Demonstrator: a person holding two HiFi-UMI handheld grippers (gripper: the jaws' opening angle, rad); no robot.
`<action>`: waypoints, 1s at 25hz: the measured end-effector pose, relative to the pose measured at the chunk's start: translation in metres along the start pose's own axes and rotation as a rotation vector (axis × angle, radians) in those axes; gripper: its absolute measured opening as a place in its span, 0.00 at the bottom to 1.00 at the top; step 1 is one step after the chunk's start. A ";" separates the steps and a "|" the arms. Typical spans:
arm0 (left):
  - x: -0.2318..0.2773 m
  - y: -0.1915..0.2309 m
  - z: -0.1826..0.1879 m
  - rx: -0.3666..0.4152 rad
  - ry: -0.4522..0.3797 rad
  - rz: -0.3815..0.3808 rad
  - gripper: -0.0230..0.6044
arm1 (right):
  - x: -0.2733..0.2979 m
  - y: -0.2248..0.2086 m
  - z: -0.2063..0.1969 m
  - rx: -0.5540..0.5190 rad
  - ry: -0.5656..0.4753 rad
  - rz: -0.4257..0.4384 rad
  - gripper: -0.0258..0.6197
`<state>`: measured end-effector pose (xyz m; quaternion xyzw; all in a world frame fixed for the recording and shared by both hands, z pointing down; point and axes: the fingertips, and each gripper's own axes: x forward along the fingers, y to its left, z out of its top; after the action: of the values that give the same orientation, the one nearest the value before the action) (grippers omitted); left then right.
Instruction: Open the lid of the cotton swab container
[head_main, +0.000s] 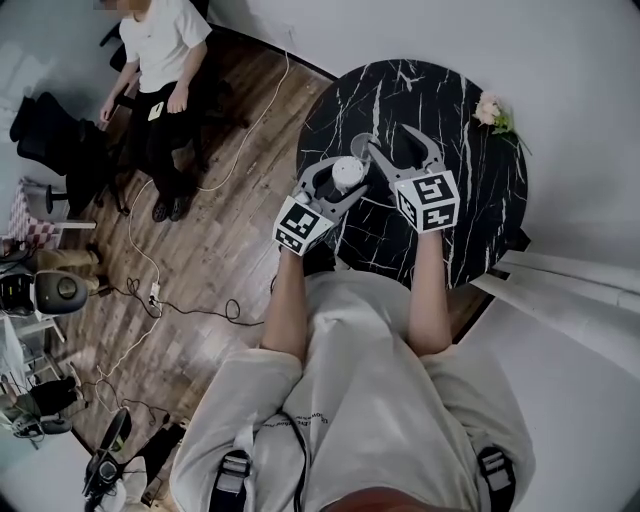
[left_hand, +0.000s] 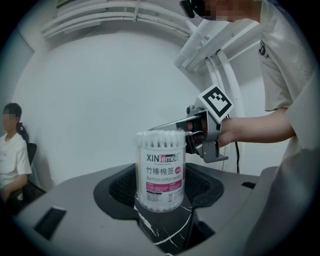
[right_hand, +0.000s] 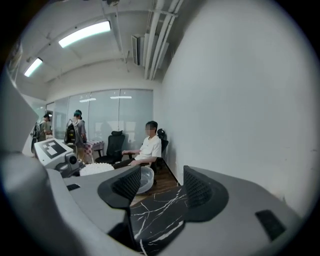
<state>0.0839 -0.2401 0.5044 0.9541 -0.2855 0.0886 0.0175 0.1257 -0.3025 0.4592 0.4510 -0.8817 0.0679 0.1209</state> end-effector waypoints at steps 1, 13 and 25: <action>-0.001 0.001 -0.001 -0.005 -0.003 0.007 0.46 | -0.003 0.001 0.003 0.018 -0.030 0.019 0.49; -0.014 0.027 -0.001 -0.055 -0.032 0.106 0.46 | -0.029 0.031 -0.008 0.001 -0.089 0.347 0.49; -0.013 0.032 0.000 -0.031 -0.024 0.123 0.46 | -0.026 0.028 -0.007 0.095 -0.076 0.346 0.10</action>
<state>0.0560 -0.2594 0.5011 0.9353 -0.3452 0.0738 0.0234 0.1186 -0.2638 0.4583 0.2999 -0.9459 0.1124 0.0525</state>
